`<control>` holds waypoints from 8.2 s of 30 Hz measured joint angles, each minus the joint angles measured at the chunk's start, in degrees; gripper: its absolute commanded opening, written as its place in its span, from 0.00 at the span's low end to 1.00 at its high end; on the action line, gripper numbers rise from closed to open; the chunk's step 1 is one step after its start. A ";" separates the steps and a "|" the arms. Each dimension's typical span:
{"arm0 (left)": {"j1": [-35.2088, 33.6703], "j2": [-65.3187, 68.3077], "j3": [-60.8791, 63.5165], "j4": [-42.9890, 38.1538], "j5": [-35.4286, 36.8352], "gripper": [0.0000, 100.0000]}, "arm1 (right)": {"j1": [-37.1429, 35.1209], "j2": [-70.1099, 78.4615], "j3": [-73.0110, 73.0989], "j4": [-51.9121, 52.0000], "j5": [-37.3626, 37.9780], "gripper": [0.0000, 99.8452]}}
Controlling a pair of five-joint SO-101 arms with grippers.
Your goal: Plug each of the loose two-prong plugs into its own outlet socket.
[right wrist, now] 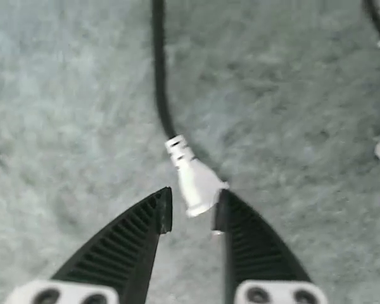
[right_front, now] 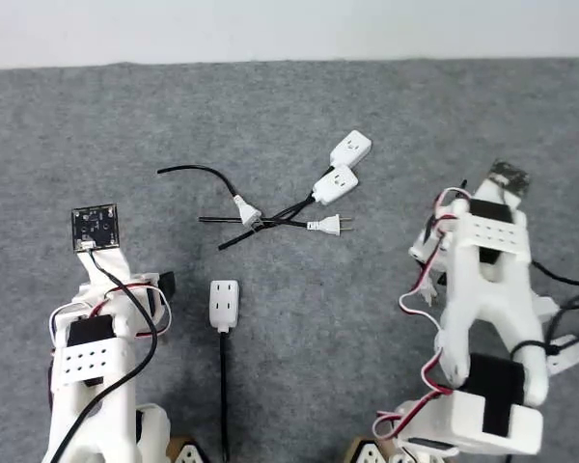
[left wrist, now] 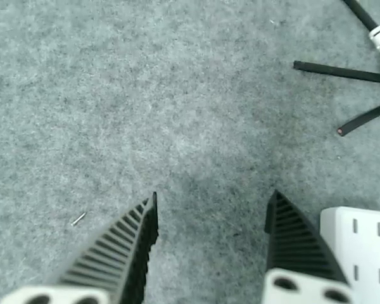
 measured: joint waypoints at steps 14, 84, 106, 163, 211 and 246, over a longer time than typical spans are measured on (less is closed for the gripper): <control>0.00 0.00 0.53 0.00 0.00 0.26 | -0.97 5.19 2.99 -2.20 6.77 0.05; 0.00 0.00 0.53 0.00 0.00 0.26 | -2.46 2.64 5.80 -8.88 15.47 0.01; 2.29 0.00 0.53 0.70 -0.26 0.01 | -23.74 -59.25 22.68 -4.92 28.13 0.01; -0.26 -11.60 8.79 -10.81 -1.49 0.01 | -54.95 -33.58 32.88 -38.77 11.87 0.01; -1.32 -11.69 9.14 -13.89 0.70 0.01 | -57.23 -6.24 12.75 -30.95 10.64 0.01; -8.88 -11.69 9.14 -18.29 4.84 0.01 | -69.98 -5.10 13.36 -18.02 4.66 0.25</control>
